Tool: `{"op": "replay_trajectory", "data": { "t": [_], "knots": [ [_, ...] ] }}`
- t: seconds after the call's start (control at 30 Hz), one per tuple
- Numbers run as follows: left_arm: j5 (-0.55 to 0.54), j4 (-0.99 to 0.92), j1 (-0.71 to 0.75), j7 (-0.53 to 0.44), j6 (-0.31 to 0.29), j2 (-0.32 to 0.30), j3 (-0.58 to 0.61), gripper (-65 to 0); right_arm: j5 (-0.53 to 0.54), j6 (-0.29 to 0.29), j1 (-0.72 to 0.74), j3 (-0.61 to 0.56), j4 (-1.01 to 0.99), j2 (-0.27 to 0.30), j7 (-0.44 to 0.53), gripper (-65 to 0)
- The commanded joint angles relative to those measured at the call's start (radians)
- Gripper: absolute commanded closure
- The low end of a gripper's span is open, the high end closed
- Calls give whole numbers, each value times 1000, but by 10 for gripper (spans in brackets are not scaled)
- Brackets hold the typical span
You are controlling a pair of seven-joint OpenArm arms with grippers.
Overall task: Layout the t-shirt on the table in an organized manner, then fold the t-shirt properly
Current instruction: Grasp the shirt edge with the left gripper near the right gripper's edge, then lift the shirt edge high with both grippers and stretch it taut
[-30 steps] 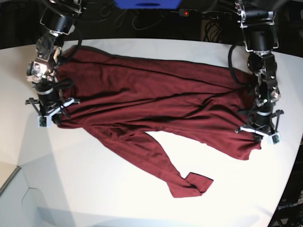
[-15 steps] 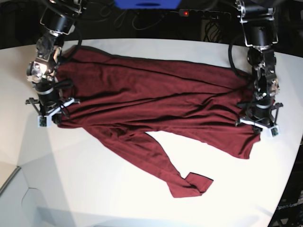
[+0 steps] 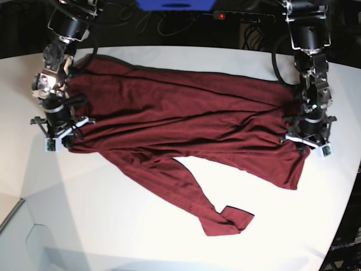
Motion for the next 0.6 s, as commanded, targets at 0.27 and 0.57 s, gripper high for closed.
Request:
{"op": "replay_trajectory", "data": {
  "t": [0.27, 0.57],
  "knots": [
    [1, 16, -42, -26, -1, -13, -5, -234, 10, -4, 15, 1, 16, 6, 29, 0],
    [1, 15, -43, -24, -1, -15, -5, -13, 10, -4, 17, 1, 16, 6, 29, 0]
  ]
}}
